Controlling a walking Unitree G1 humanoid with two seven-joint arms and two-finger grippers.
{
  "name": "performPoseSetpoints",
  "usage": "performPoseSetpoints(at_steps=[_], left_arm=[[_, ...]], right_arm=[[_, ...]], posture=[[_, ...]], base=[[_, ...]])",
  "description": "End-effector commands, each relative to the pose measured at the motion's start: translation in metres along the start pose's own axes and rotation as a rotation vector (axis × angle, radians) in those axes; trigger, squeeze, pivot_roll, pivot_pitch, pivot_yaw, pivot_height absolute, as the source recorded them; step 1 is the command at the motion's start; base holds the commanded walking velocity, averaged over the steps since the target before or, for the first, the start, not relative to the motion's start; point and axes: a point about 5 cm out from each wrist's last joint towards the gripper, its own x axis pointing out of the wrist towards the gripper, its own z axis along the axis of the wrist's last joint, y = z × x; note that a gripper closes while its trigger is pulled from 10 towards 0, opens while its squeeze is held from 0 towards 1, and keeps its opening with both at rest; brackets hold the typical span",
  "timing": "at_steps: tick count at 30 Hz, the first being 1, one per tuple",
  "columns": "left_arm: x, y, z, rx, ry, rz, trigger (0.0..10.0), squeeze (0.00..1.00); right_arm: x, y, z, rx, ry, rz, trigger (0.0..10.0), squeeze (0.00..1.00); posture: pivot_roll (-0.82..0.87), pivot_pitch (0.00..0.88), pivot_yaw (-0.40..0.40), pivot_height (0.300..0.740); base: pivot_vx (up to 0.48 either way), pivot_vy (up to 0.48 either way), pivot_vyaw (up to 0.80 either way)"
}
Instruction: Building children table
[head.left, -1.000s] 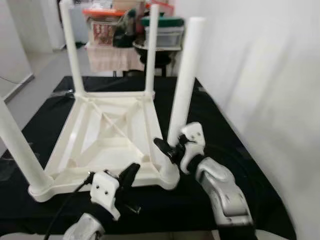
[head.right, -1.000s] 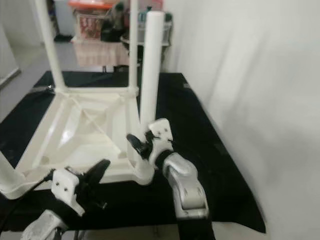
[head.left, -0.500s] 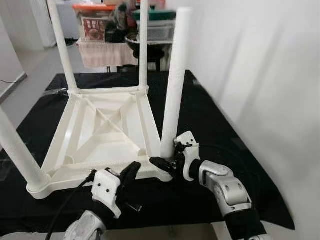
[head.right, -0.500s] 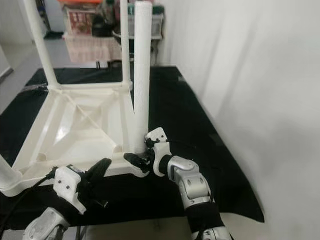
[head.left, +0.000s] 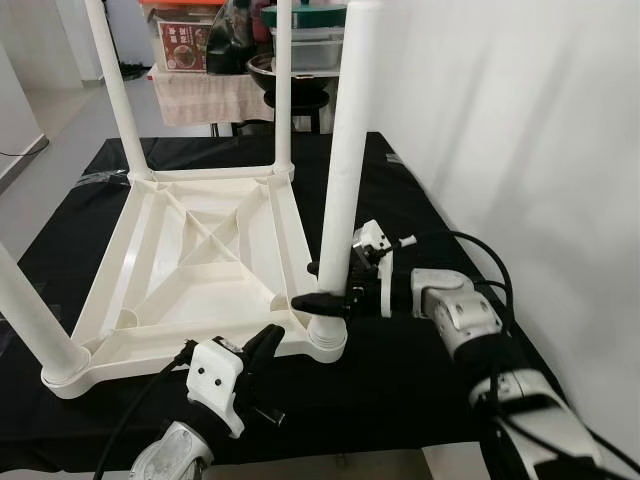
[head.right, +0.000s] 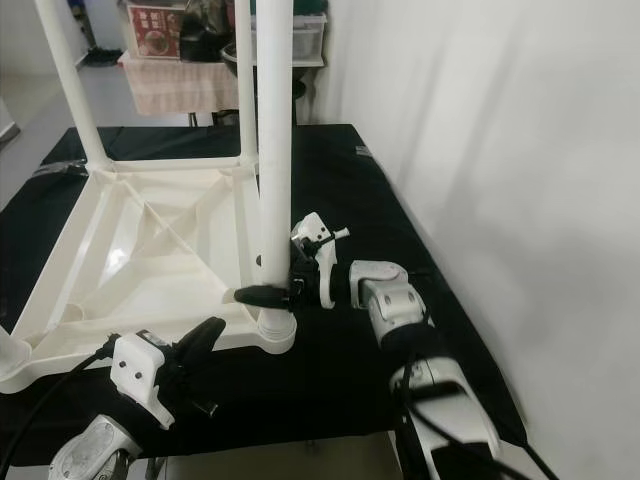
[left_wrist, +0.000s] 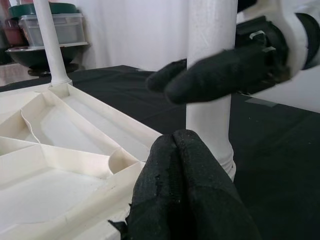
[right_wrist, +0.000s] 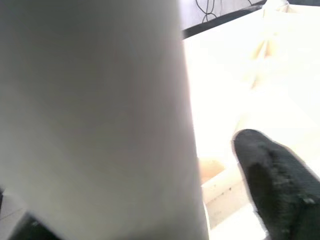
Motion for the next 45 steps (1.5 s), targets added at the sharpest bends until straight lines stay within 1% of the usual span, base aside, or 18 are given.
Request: performPoseSetpoints(at_steps=[1, 7, 12, 14, 16, 17, 18, 19, 20, 22, 29, 30, 33, 34, 42, 43, 44, 45], left_arm=[[-0.001, -0.001, -0.002, 0.007, 0.011, 0.003, 10.0, 0.0], [-0.003, -0.003, -0.002, 0.009, 0.01, 0.006, 10.0, 0.0], [-0.004, -0.004, -0.001, 0.008, 0.007, 0.006, 10.0, 0.0], [-0.004, -0.004, 0.0, 0.006, 0.005, 0.006, 10.0, 0.0], [-0.004, -0.003, 0.001, 0.006, 0.004, 0.005, 10.0, 0.0], [-0.004, -0.003, 0.001, 0.006, 0.004, 0.005, 10.0, 0.0], [-0.005, -0.001, 0.002, 0.006, 0.003, 0.004, 10.0, 0.0], [-0.004, 0.0, 0.002, 0.006, 0.003, 0.003, 10.0, 0.0], [-0.004, 0.0, 0.002, 0.006, 0.003, 0.003, 10.0, 0.0], [-0.003, 0.003, 0.002, 0.004, 0.004, -0.004, 10.0, 0.0], [-0.001, 0.004, 0.002, 0.003, 0.006, -0.009, 10.0, 0.0], [-0.002, 0.005, 0.002, 0.007, 0.005, 0.002, 10.0, 0.0], [-0.003, 0.006, 0.001, 0.008, 0.006, 0.009, 10.0, 0.0], [-0.003, 0.006, 0.001, 0.007, 0.007, 0.008, 10.0, 0.0], [-0.003, 0.006, 0.0, -0.001, 0.011, -0.004, 10.0, 0.0], [-0.003, 0.005, -0.001, -0.002, 0.012, -0.005, 10.0, 0.0], [-0.003, 0.005, -0.001, -0.002, 0.012, -0.005, 10.0, 0.0], [-0.003, 0.005, -0.001, -0.003, 0.012, -0.005, 10.0, 0.0]], right_arm=[[0.006, 0.002, 0.009, -0.024, -0.025, 0.032, 0.0, 0.0], [0.002, -0.002, 0.01, -0.012, -0.026, 0.104, 0.0, 0.0], [-0.009, -0.007, -0.004, -0.024, 0.0, 0.024, 0.0, 0.0], [-0.011, -0.007, -0.019, -0.02, 0.024, -0.108, 0.0, 0.0], [-0.008, -0.002, -0.04, 0.015, 0.056, -0.379, 0.0, 0.0], [-0.008, -0.002, -0.04, 0.015, 0.056, -0.379, 0.0, 0.0], [-0.006, 0.01, -0.052, 0.112, 0.031, -0.677, 0.0, 0.0], [-0.009, 0.017, -0.057, 0.182, 0.016, -0.814, 0.0, 0.0], [-0.009, 0.017, -0.057, 0.182, 0.016, -0.814, 0.0, 0.0], [0.003, 0.053, -0.06, 0.172, 0.035, -0.742, 0.0, 0.0], [0.003, 0.037, -0.053, 0.086, 0.046, -0.689, 0.0, 0.0], [0.008, 0.033, -0.053, 0.099, 0.066, -0.658, 10.0, 0.0], [0.012, 0.036, -0.048, 0.104, 0.071, -0.621, 10.0, 0.0], [0.011, 0.035, -0.042, 0.089, 0.061, -0.596, 10.0, 1.0], [0.009, 0.018, -0.003, -0.038, -0.035, -0.437, 10.0, 1.0], [0.008, 0.016, 0.006, -0.073, -0.066, -0.365, 10.0, 0.83], [0.008, 0.016, 0.006, -0.073, -0.066, -0.365, 10.0, 0.83], [0.006, 0.017, 0.014, -0.109, -0.085, -0.24, 10.0, 0.0]], posture=[[0.06, 0.0, -0.089, 0.74], [0.06, 0.0, -0.094, 0.74], [0.05, 0.0, -0.092, 0.74], [0.04, 0.0, -0.089, 0.74], [0.03, 0.0, -0.08, 0.74], [0.03, 0.0, -0.08, 0.74], [0.02, 0.0, -0.062, 0.74], [0.02, 0.0, -0.062, 0.74], [0.02, 0.0, -0.062, 0.74], [0.0, 0.0, -0.045, 0.74], [0.0, 0.0, -0.044, 0.74], [0.01, 0.0, -0.046, 0.74], [0.01, 0.0, -0.047, 0.74], [0.01, 0.0, -0.048, 0.74], [0.02, 0.0, -0.049, 0.74], [0.02, 0.0, -0.05, 0.74], [0.02, 0.0, -0.05, 0.74], [0.03, 0.0, -0.056, 0.74]], base=[[0.0, 0.0, 0.0], [0.0, 0.0, 0.0], [0.0, 0.0, 0.0], [0.0, 0.0, 0.0], [0.0, 0.0, 0.0], [0.0, 0.0, 0.0], [0.0, 0.0, 0.0], [0.0, 0.0, 0.0], [0.0, 0.0, 0.0], [0.0, 0.0, 0.0], [0.0, 0.0, 0.0], [0.0, 0.0, 0.0], [0.0, 0.0, 0.0], [0.0, 0.0, 0.0], [0.0, 0.0, 0.0], [0.0, 0.0, 0.0], [0.0, 0.0, 0.0], [0.0, 0.0, 0.0]])
